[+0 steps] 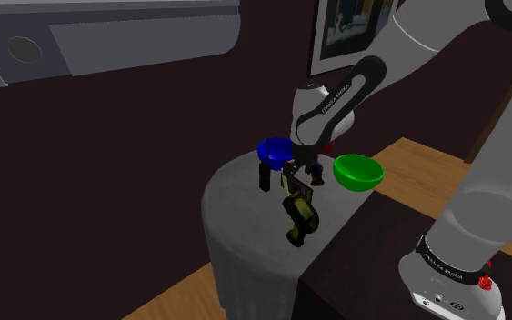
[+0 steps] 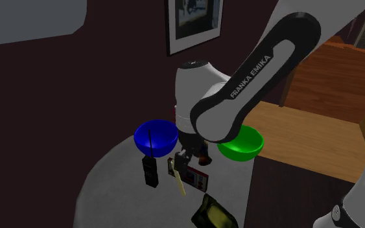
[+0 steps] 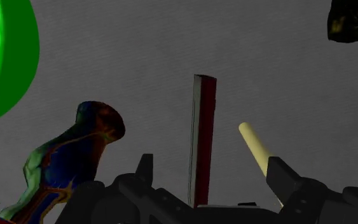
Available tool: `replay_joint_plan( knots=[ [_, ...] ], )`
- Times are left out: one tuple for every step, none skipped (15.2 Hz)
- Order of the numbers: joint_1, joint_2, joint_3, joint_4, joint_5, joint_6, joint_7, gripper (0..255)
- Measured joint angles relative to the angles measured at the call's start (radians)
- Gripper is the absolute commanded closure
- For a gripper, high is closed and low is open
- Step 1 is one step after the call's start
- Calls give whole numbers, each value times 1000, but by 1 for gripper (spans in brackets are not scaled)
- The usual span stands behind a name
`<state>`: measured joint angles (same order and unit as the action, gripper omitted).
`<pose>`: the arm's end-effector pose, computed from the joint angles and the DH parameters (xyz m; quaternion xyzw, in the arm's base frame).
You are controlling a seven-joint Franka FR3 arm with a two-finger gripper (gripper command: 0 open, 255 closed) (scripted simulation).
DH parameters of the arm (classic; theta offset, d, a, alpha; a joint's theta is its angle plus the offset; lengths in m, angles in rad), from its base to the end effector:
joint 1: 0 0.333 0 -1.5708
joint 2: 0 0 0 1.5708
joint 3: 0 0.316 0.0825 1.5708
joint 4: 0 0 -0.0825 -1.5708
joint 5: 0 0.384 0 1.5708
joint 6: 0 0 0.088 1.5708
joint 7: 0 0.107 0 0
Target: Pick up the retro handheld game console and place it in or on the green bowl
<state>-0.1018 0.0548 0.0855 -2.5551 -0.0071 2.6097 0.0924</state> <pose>0.4534 -0.0069 0.2479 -0.9987 0.0513 0.0000 0.0005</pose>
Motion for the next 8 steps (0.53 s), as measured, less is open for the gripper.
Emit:
replay_joint_plan(
  knots=[
    [-2,27,-2,7,0,22,4,0],
    [-3,43,-4,6,0,40,6,0],
    [-3,58,-5,9,-2,52,9,0],
    [-3,77,-6,9,-5,71,12,0],
    [-2,94,-7,12,-7,86,14,0],
    [-2,107,-8,13,-10,98,15,0],
    [-1,123,-9,15,-13,113,18,0],
    [-1,138,-11,14,-15,129,19,0]
  ],
)
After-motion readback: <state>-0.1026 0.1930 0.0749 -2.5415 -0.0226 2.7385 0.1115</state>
